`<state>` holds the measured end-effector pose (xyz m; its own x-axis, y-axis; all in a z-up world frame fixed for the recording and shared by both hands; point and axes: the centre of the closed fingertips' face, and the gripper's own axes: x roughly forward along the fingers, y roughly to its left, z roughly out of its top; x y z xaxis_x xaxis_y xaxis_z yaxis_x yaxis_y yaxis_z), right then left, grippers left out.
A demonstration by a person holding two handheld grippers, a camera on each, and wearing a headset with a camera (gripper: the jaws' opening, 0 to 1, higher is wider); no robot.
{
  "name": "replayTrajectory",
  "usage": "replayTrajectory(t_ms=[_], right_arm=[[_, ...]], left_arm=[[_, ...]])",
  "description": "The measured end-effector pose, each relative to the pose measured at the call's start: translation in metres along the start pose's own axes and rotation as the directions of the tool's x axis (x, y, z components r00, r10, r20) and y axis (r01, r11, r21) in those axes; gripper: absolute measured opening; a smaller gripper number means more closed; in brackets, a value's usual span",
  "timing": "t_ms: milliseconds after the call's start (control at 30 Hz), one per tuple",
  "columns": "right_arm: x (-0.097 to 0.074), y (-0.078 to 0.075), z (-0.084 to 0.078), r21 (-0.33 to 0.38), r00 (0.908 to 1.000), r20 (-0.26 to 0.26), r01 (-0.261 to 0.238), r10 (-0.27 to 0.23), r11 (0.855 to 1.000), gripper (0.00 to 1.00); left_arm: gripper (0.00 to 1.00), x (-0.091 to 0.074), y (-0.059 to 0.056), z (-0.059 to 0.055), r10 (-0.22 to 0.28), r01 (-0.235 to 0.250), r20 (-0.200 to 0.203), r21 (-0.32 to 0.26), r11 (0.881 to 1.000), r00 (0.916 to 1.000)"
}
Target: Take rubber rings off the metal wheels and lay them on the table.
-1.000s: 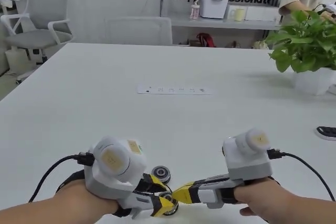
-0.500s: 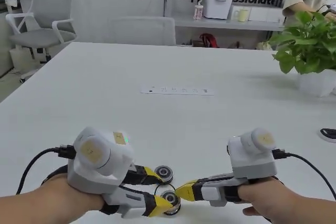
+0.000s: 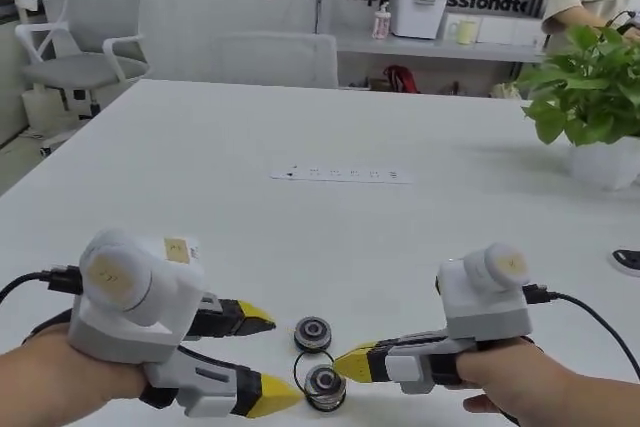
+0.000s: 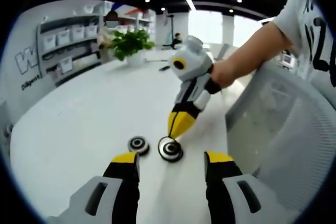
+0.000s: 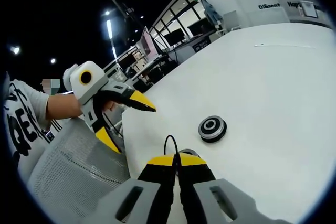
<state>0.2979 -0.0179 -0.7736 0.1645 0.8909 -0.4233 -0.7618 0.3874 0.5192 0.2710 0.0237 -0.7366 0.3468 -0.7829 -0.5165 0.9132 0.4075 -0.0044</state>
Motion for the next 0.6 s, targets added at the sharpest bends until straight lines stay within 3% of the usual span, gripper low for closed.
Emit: replayTrajectory(t_ms=[400,600], right_arm=[[0.01,0.014,0.01,-0.016,0.9994,-0.002,-0.035,0.035,0.999,0.0],[0.019,0.018,0.014,-0.025,0.9989,-0.008,-0.047,0.047,0.999,0.0]], left_arm=[[0.61,-0.019,0.008,-0.01,0.03,-0.03,-0.005,-0.016,0.999,0.9995],[0.64,-0.028,0.017,-0.013,0.066,-0.066,-0.003,-0.026,0.997,0.9978]])
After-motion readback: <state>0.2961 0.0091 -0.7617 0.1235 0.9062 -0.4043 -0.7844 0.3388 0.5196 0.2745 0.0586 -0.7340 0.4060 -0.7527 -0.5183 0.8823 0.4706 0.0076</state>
